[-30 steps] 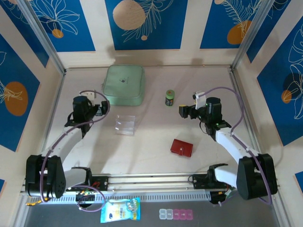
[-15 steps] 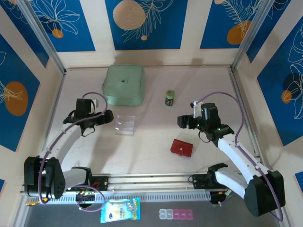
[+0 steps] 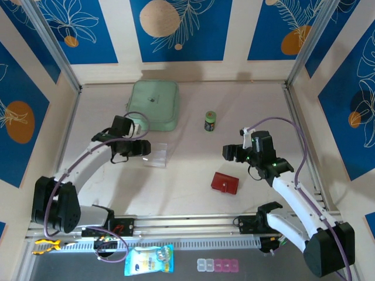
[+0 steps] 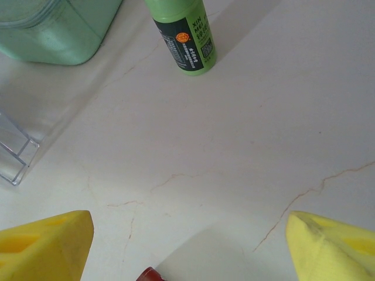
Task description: Take the credit cards out of the card holder
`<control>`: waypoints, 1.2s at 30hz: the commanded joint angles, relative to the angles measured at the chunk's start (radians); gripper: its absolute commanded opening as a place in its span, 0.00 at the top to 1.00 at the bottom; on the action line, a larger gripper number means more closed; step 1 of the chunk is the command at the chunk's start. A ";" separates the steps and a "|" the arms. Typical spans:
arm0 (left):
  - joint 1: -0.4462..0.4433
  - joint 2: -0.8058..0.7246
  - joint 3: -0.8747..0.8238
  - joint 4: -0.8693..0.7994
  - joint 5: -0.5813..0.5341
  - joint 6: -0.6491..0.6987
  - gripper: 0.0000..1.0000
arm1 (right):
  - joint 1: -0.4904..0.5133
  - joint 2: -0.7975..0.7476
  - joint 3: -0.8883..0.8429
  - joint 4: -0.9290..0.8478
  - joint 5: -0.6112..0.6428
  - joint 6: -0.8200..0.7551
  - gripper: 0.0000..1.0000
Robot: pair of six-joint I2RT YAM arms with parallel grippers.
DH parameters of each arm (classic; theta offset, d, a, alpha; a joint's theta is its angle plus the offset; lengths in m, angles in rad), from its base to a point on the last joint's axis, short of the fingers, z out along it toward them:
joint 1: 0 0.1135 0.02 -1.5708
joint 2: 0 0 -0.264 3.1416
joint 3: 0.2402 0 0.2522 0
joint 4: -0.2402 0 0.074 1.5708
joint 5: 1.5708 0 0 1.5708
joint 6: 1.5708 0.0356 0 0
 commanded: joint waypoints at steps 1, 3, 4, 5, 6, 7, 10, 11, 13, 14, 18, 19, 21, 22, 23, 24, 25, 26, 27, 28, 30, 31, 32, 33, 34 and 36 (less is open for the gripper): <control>-0.025 0.046 0.051 -0.085 -0.067 0.063 0.43 | 0.002 -0.025 -0.010 -0.022 0.024 0.010 0.14; -0.027 0.073 0.064 -0.091 -0.076 0.072 0.42 | 0.002 -0.028 -0.010 -0.025 0.029 0.007 0.14; -0.029 0.086 0.069 -0.092 -0.080 0.076 0.42 | 0.000 -0.030 -0.009 -0.028 0.034 0.007 0.13; -0.028 0.098 0.076 -0.094 -0.084 0.078 0.42 | -0.001 -0.031 -0.009 -0.028 0.033 0.005 0.13; -0.027 0.111 0.081 -0.093 -0.088 0.079 0.43 | -0.002 -0.034 -0.009 -0.030 0.036 0.004 0.13; -0.029 0.124 0.085 -0.090 -0.091 0.081 0.43 | -0.001 -0.034 -0.009 -0.029 0.036 0.005 0.13; -0.028 0.160 0.097 -0.083 -0.095 0.071 0.46 | -0.005 -0.033 -0.010 -0.031 0.041 0.010 0.13; -0.028 0.170 0.101 -0.080 -0.092 0.068 0.47 | -0.004 -0.033 -0.011 -0.031 0.040 0.010 0.13; -0.028 0.197 0.109 -0.070 -0.088 0.061 0.50 | -0.005 -0.033 -0.012 -0.030 0.043 0.012 0.13; -0.030 0.209 0.115 -0.071 -0.085 0.059 0.51 | -0.005 -0.033 -0.013 -0.030 0.042 0.013 0.13; -0.029 0.256 0.143 -0.093 -0.092 0.059 0.60 | -0.006 -0.033 -0.019 -0.028 0.050 0.011 0.13; -0.030 0.261 0.145 -0.094 -0.097 0.057 0.62 | -0.007 -0.033 -0.019 -0.028 0.051 0.012 0.13; -0.030 0.267 0.148 -0.099 -0.109 0.058 0.66 | -0.009 -0.034 -0.019 -0.030 0.054 0.009 0.13; -0.030 0.268 0.149 -0.101 -0.114 0.056 0.68 | -0.010 -0.033 -0.020 -0.032 0.055 0.006 0.13; -0.031 0.267 0.149 -0.101 -0.117 0.057 0.69 | -0.010 -0.034 -0.020 -0.033 0.056 0.007 0.13; -0.030 0.268 0.149 -0.101 -0.120 0.057 0.72 | -0.012 -0.034 -0.021 -0.033 0.056 0.005 0.12; -0.030 0.268 0.148 -0.101 -0.122 0.056 0.73 | -0.012 -0.036 -0.023 -0.033 0.056 0.005 0.12; -0.031 0.269 0.148 -0.101 -0.124 0.057 0.74 | -0.012 -0.035 -0.023 -0.033 0.056 0.005 0.13; -0.030 0.272 0.148 -0.099 -0.124 0.055 0.75 | -0.014 -0.037 -0.023 -0.037 0.056 0.006 0.13; -0.032 0.275 0.148 -0.098 -0.124 0.054 0.76 | -0.013 -0.037 -0.023 -0.038 0.057 0.006 0.12; -0.035 0.284 0.149 -0.097 -0.121 0.054 0.78 | -0.014 -0.040 -0.026 -0.038 0.064 0.012 0.12; -0.035 0.288 0.152 -0.098 -0.120 0.054 0.79 | -0.015 -0.043 -0.028 -0.037 0.065 0.012 0.12; -0.036 0.292 0.153 -0.098 -0.121 0.054 0.80 | -0.016 -0.044 -0.028 -0.039 0.065 0.011 0.12; -0.038 0.297 0.154 -0.099 -0.125 0.054 0.82 | -0.016 -0.047 -0.027 -0.038 0.064 0.012 0.12; -0.040 0.299 0.155 -0.101 -0.130 0.055 0.83 | -0.016 -0.045 -0.028 -0.038 0.064 0.011 0.12; -0.042 0.299 0.158 -0.104 -0.137 0.052 0.87 | -0.017 -0.049 -0.029 -0.038 0.064 0.010 0.12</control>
